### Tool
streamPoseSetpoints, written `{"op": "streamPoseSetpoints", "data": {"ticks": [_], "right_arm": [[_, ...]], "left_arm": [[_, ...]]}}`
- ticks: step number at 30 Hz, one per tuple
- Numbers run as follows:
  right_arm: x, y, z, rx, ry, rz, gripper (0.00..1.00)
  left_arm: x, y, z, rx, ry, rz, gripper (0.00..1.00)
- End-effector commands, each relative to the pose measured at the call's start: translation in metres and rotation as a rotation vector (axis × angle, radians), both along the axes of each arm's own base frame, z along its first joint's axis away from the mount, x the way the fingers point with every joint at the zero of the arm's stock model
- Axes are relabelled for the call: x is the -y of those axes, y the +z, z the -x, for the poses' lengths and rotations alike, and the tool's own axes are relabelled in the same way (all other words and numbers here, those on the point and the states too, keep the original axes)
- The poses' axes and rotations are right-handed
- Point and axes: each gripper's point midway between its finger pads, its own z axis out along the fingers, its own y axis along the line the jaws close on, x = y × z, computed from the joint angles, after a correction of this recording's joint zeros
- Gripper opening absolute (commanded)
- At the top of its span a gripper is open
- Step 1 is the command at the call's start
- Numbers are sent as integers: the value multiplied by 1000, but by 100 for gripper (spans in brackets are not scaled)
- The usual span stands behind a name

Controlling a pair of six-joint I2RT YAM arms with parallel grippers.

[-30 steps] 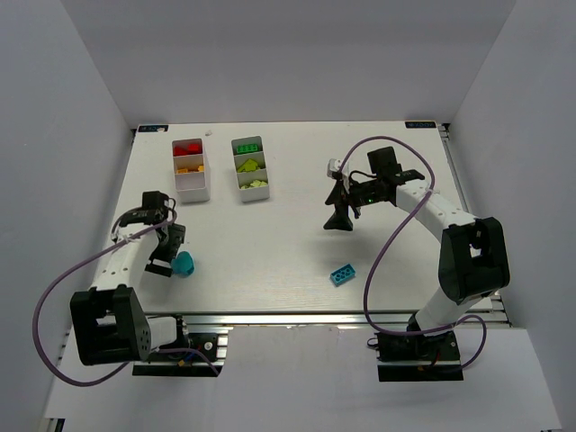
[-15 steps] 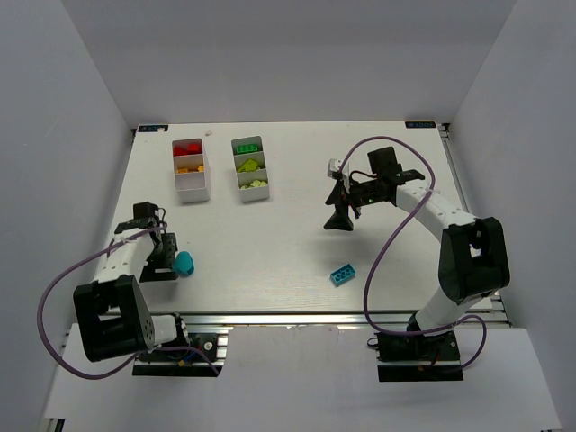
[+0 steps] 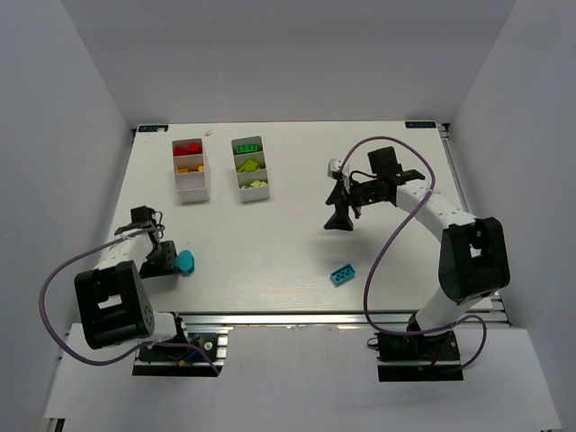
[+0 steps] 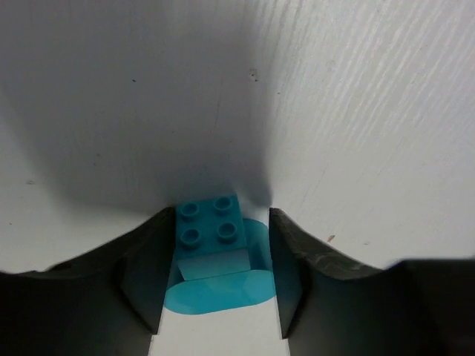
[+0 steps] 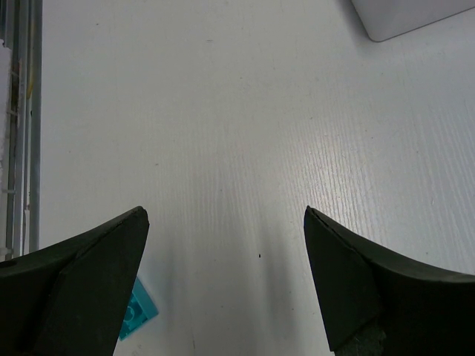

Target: Sort the legos into containers by color

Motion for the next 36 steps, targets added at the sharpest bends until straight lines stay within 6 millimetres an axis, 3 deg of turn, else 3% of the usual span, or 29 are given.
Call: {"op": "streamPoseSetpoints", "data": {"ticks": [1, 4, 5, 7, 8, 11, 14, 15, 17, 19, 20, 24, 28, 36], "right_arm": [[0, 17, -2, 43, 0, -20, 89], [-1, 20, 0, 35, 11, -34, 89], [-3, 21, 2, 25, 18, -40, 89], [-10, 25, 8, 1, 46, -68, 89], [-14, 27, 13, -48, 39, -79, 89], [-40, 40, 23, -233, 11, -130, 89], [-76, 55, 30, -334, 3, -171, 89], [-86, 60, 35, -457, -54, -168, 89], [-117, 65, 36, -477, -107, -164, 89], [-141, 64, 40, -579, -175, -148, 90], [-153, 76, 38, -575, -178, -162, 89], [-185, 78, 39, -619, -252, -142, 89], [-195, 66, 39, -635, -311, -110, 89], [-199, 45, 40, -615, -386, -47, 89]], "left_arm": [[4, -1, -7, 49, -3, 28, 53], [8, 2, -12, 89, -29, 44, 35], [12, 5, -16, 118, -54, 57, 24], [15, 19, -28, 198, -95, 58, 16], [24, 26, -33, 241, -153, 91, 9], [47, 51, -50, 399, -317, 133, 3], [76, 75, -63, 558, -505, 135, 2], [90, 83, -65, 611, -561, 160, 1], [119, 99, -68, 720, -663, 178, 0], [134, 105, -69, 761, -692, 183, 0], [158, 111, -67, 803, -741, 211, 0], [183, 118, -69, 843, -754, 237, 0], [203, 126, -72, 876, -771, 253, 0], [215, 126, -72, 878, -779, 282, 0]]}}
